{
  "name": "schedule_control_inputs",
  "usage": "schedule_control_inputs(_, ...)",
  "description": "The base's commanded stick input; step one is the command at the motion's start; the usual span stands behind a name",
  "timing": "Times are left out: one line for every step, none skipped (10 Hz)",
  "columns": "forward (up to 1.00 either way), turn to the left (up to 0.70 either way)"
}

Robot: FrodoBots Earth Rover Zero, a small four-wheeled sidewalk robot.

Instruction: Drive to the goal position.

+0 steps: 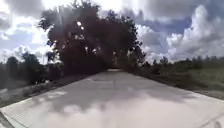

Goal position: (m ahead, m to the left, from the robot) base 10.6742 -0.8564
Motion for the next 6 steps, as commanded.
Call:
schedule_control_inputs(1.0,0.0)
schedule_control_inputs(1.0,0.0)
schedule_control_inputs(1.0,0.0)
schedule_control_inputs(1.0,0.0)
schedule_control_inputs(1.0,0.0)
schedule_control_inputs(1.0,0.0)
